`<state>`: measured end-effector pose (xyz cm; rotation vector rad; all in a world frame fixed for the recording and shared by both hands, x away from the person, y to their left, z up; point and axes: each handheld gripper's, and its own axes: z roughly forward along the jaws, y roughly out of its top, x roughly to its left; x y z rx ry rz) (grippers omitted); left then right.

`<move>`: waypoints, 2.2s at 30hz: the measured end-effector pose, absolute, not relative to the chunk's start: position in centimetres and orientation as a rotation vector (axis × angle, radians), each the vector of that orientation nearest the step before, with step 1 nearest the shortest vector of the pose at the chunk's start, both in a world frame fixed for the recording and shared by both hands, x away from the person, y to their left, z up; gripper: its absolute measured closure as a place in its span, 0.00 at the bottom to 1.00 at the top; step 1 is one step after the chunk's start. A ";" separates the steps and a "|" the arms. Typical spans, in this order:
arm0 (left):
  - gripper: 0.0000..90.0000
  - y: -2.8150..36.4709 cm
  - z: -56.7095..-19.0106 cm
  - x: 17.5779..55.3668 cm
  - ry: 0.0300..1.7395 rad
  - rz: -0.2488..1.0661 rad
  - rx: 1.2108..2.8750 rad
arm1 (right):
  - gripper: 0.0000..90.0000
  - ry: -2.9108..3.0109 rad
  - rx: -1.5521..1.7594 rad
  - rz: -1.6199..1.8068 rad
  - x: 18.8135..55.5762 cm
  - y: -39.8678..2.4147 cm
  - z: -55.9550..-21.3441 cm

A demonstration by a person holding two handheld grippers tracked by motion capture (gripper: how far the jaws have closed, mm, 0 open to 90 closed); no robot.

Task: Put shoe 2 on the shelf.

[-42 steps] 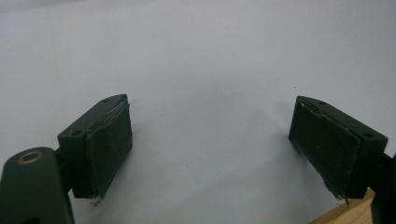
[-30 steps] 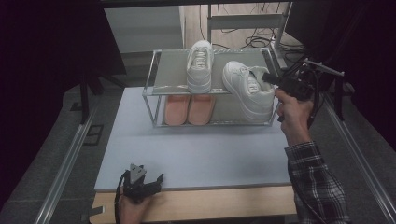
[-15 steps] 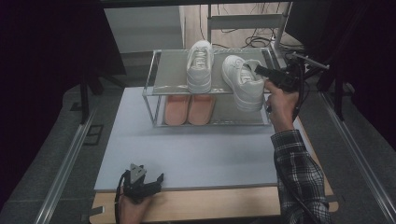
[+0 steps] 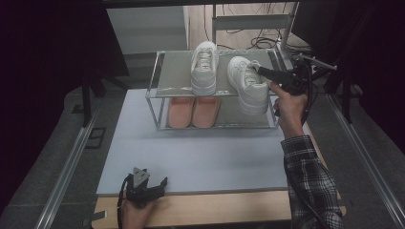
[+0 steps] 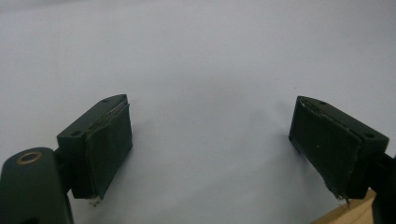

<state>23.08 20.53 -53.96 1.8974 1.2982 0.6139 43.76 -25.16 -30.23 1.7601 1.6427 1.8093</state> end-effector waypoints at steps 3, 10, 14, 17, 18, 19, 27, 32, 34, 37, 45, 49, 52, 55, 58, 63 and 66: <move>0.14 20.5 -54.0 23.1 1.299 0.613 1.899 | 0.54 1.643 1.737 1.811 43.5 -25.3 -29.7; 0.14 20.5 -54.0 23.1 1.298 0.614 1.899 | 0.54 1.660 1.686 1.816 42.5 -26.0 -28.9; 0.14 20.5 -54.0 23.1 1.298 0.613 1.899 | 0.56 1.677 1.645 1.806 41.5 -26.7 -28.8; 0.14 20.5 -54.0 23.1 1.298 0.614 1.898 | 0.57 1.685 1.635 1.812 40.7 -27.3 -28.9; 0.14 20.5 -54.0 23.1 1.298 0.615 1.898 | 0.58 1.694 1.629 1.804 40.3 -27.6 -29.0; 0.14 20.5 -54.0 23.1 1.297 0.615 1.898 | 0.58 1.697 1.625 1.801 40.1 -27.8 -29.1; 0.14 20.5 -54.0 23.1 1.297 0.616 1.899 | 0.65 1.736 1.580 1.787 38.2 -29.2 -30.4; 0.14 20.5 -54.0 23.1 1.297 0.615 1.899 | 0.67 1.796 1.516 1.760 36.8 -28.9 -31.4; 0.14 20.5 -54.0 23.1 1.297 0.616 1.899 | 0.67 1.805 1.504 1.751 36.2 -28.8 -31.6; 0.14 20.5 -54.0 23.1 1.297 0.616 1.899 | 0.69 1.826 1.477 1.749 35.4 -28.7 -32.1; 0.14 20.5 -54.0 23.1 1.297 0.616 1.899 | 0.75 1.882 1.445 1.757 34.2 -28.6 -33.5; 0.14 20.5 -54.0 23.1 1.297 0.616 1.899 | 0.78 1.906 1.438 1.758 33.8 -28.4 -34.0; 0.14 20.5 -54.0 23.1 1.297 0.616 1.900 | 0.81 1.923 1.429 1.745 33.7 -28.2 -34.3; 0.14 20.5 -54.0 23.1 1.297 0.616 1.900 | 0.85 1.940 1.436 1.725 33.7 -27.9 -34.5; 0.14 20.5 -54.0 23.1 1.297 0.616 1.900 | 0.92 1.952 1.445 1.714 33.9 -27.7 -34.7; 0.14 20.5 -54.0 23.1 1.297 0.616 1.899 | 0.99 1.971 1.440 1.677 34.1 -27.3 -35.1; 0.14 20.6 -54.0 23.1 1.296 0.616 1.903 | 1.00 1.974 1.454 1.684 34.3 -27.2 -35.4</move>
